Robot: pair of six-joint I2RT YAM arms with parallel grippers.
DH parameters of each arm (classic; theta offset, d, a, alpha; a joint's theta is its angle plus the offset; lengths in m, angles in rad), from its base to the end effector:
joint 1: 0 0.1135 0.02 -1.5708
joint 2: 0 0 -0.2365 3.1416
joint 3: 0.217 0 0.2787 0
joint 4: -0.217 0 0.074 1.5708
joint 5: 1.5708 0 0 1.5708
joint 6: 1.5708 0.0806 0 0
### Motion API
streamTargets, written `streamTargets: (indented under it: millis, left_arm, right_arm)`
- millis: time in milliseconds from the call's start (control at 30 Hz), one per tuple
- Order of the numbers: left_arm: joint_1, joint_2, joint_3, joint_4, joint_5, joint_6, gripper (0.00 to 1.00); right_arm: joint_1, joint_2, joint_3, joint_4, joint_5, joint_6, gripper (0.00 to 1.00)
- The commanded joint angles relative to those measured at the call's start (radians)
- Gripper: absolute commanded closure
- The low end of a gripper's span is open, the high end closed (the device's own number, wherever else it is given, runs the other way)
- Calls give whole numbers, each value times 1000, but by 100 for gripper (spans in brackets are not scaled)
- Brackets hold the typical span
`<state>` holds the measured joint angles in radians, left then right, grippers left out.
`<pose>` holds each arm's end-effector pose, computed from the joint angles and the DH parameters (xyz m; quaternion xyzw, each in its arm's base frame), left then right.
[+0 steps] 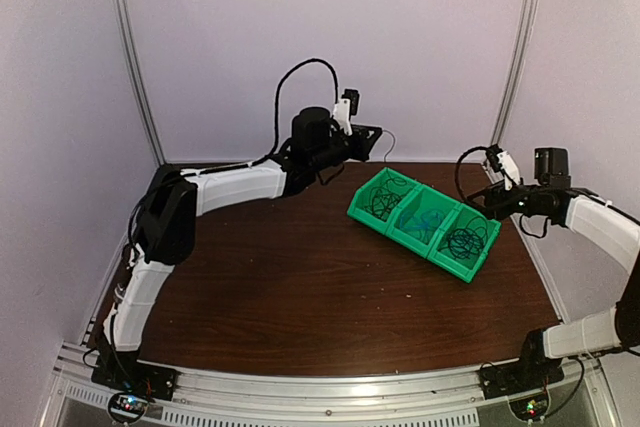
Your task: Untangle the cables
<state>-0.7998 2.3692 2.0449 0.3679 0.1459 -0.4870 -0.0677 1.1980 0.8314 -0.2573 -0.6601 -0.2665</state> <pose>0.4237 -0.4529 0.2554 0.1594 0.6731 -0.4725 0.5462 0.3238 0.0276 0.2118 -0.2306 0.8231 0.2127 0.4733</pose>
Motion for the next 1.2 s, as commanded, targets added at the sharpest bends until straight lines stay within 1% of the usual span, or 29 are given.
streamTargets:
  millis: [0,100,233,433,567,867,1133,1167]
  left_arm:
    - [47,87,63,50,44,-122,100]
    - [62,147,97,58,62,-173,100]
    - [63,208,117,57,89,-193,100]
    - [52,240,73,87,135,-222,100]
    - [36,259,69,88,164,-223,100]
    - [24,310,105,59,144,-275,100]
    - [30,355,208,-46,112,-285,100]
    - [30,351,206,-48,116,-282,91]
  right_arm:
    - [-23,-30,-13,25,-19,-16,39]
    - [-30,-25,-12,23,-19,-21,39]
    - [-32,-21,-12,20,-20,-30,39]
    - [-32,-12,-12,17,-18,-38,39]
    - [-32,-3,-12,15,-19,-42,39]
    - [-32,0,-11,7,-22,-46,39]
    - [-35,-11,-8,3,-16,-49,39]
    - [-36,-15,-9,3,-20,-48,39]
